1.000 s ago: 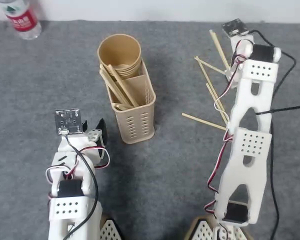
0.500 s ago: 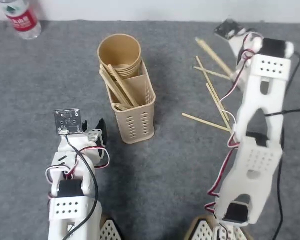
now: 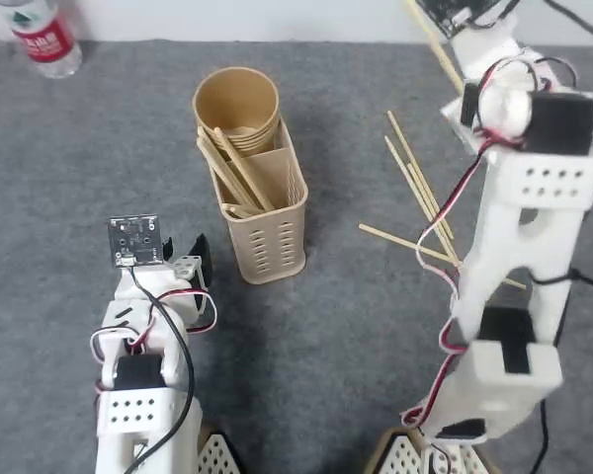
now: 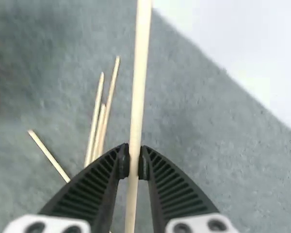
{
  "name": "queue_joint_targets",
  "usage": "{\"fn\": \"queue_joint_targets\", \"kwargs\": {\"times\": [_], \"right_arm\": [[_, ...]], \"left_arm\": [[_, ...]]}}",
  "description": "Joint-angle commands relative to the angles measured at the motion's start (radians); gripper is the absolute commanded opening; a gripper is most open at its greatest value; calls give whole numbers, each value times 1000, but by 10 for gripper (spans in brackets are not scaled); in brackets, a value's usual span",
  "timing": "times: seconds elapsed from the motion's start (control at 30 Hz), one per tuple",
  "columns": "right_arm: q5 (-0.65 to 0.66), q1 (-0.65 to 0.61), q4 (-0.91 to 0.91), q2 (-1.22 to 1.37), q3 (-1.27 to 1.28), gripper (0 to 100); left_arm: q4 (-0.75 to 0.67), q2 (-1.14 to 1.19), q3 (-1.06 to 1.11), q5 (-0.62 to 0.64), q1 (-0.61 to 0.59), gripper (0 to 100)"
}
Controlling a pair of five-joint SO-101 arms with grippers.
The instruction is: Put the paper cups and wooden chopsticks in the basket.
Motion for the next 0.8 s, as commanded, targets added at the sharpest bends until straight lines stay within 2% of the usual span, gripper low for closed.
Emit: {"fn": "queue_joint_targets", "kwargs": {"times": [0.0, 0.2, 0.3, 0.4, 0.53, 0.63, 0.77], "right_arm": [[-100, -111, 24, -114, -9, 8], [-267, -401, -24, -194, -5, 8], [-379, -499, -107, -194, -3, 8], [-430, -590, -185, -193, 41, 8], [-442, -638, -288, -205, 195, 8], [-525, -639, -328, -225, 327, 8], [-532, -653, -489, -400, 560, 8]], "left_arm": [[0, -11, -12, -14, 5, 173], [0, -11, -12, -12, 3, 173], [0, -11, -12, -12, 3, 173], [0, -11, -12, -11, 3, 173], [0, -11, -12, -11, 3, 173], [0, -11, -12, -11, 2, 173], [0, -11, -12, -14, 6, 173]]}}
